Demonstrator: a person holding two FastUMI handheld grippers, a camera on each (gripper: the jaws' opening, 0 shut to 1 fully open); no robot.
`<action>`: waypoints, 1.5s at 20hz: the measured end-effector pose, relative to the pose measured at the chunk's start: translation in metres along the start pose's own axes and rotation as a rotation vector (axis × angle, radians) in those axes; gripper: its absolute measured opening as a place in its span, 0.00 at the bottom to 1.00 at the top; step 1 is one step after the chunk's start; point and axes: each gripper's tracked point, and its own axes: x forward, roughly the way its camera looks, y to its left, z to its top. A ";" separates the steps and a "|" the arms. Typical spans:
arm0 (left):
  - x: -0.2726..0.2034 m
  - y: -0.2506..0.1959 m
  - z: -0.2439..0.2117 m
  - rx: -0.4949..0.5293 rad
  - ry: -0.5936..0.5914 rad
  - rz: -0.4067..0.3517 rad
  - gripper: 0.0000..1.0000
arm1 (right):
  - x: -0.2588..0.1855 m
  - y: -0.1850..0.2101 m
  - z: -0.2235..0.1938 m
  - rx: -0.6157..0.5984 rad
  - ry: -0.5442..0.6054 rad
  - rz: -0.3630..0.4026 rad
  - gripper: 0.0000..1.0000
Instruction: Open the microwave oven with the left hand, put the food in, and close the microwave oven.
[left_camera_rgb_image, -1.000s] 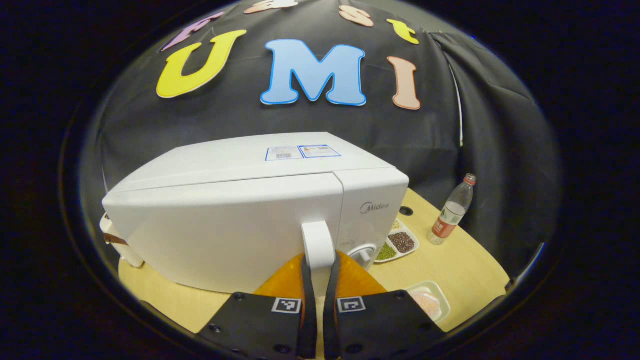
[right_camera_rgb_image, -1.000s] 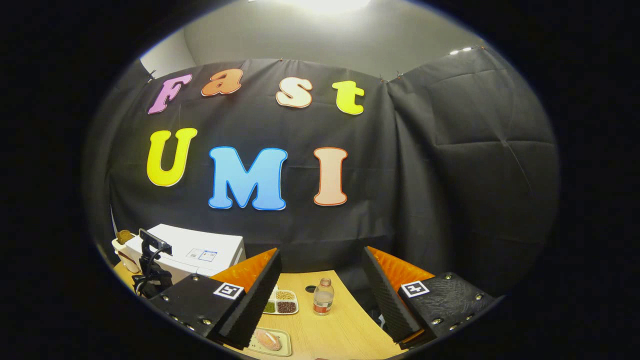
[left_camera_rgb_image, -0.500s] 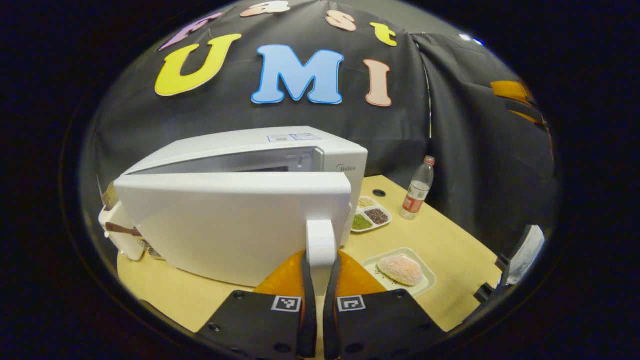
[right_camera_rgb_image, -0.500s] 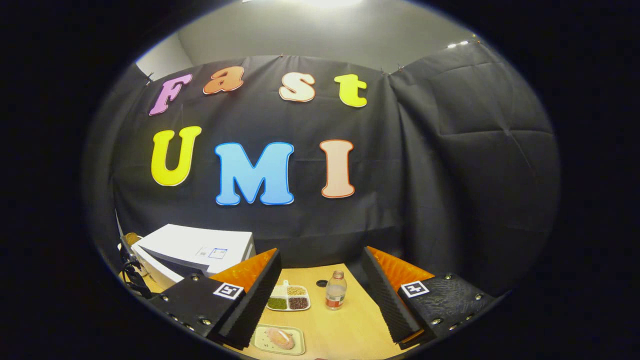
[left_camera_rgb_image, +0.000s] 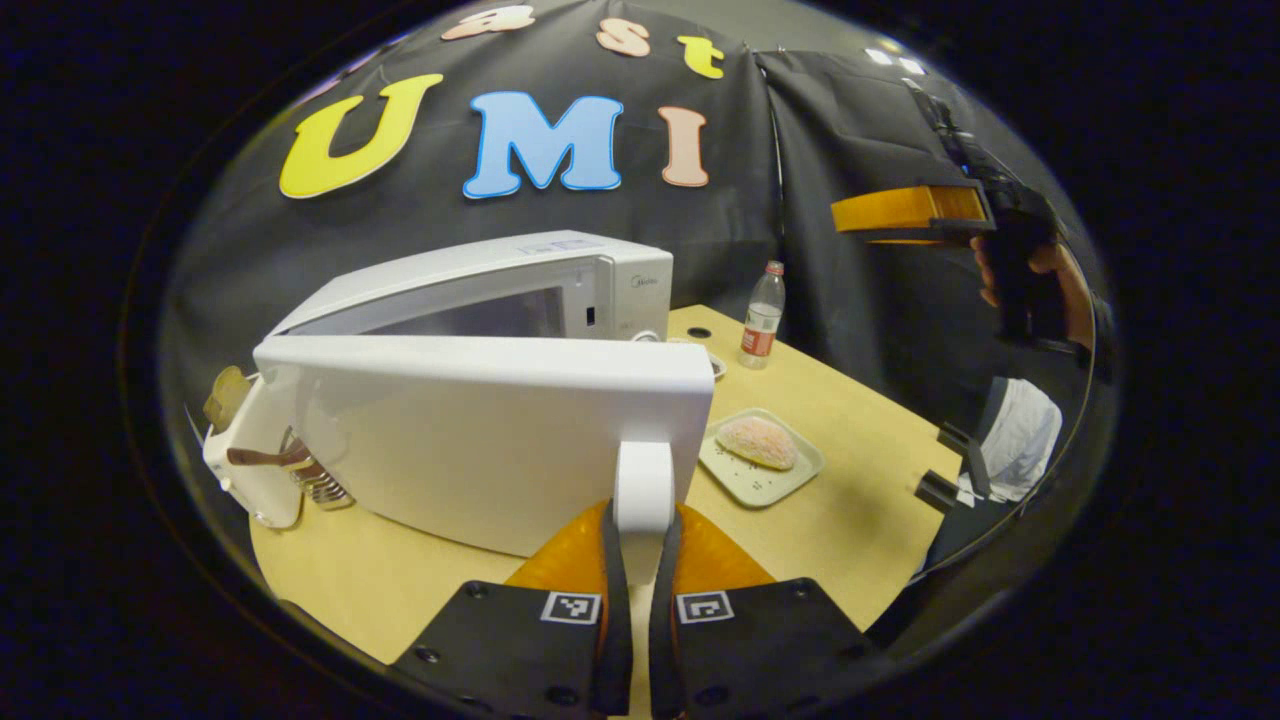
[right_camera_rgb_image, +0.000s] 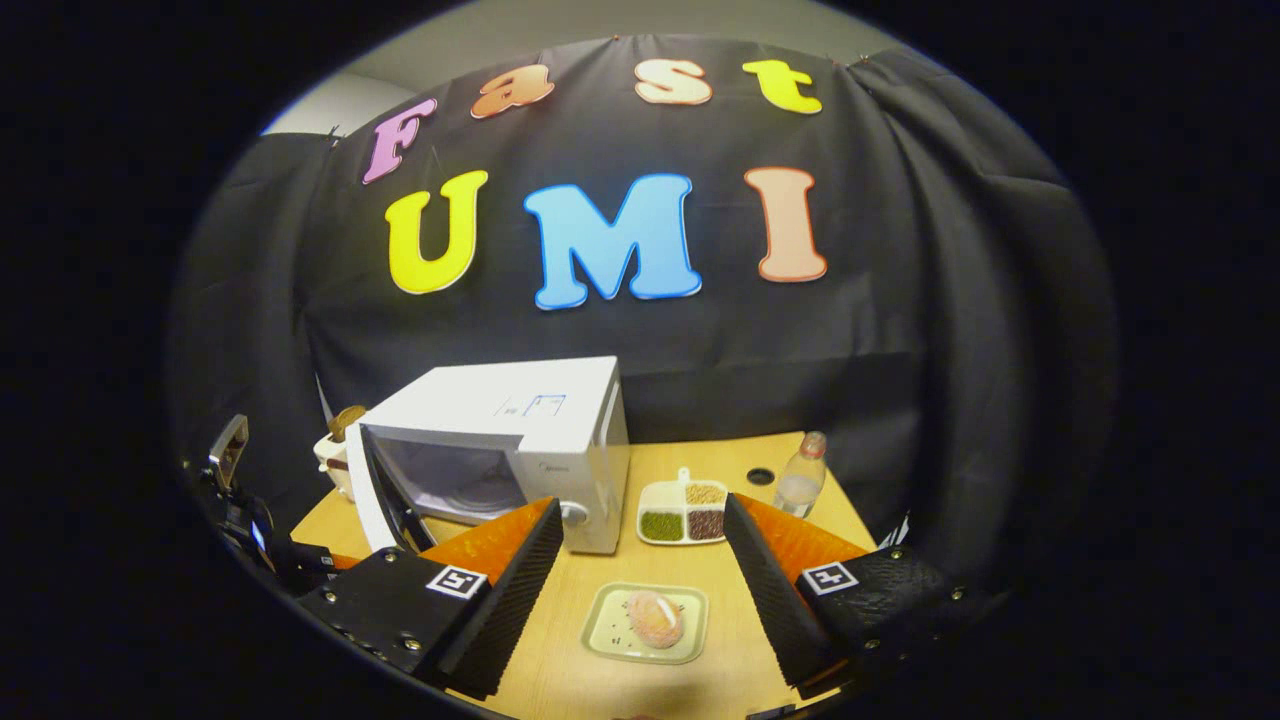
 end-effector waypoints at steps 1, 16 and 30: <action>-0.011 0.003 -0.010 0.004 0.011 -0.009 0.14 | 0.005 0.001 -0.014 0.010 0.038 0.009 0.99; -0.165 0.107 -0.095 -0.034 0.087 0.101 0.13 | 0.091 -0.033 -0.198 0.019 0.499 -0.046 0.99; -0.225 0.199 -0.125 -0.096 0.088 0.282 0.14 | 0.113 -0.032 -0.229 -0.072 0.640 -0.093 0.66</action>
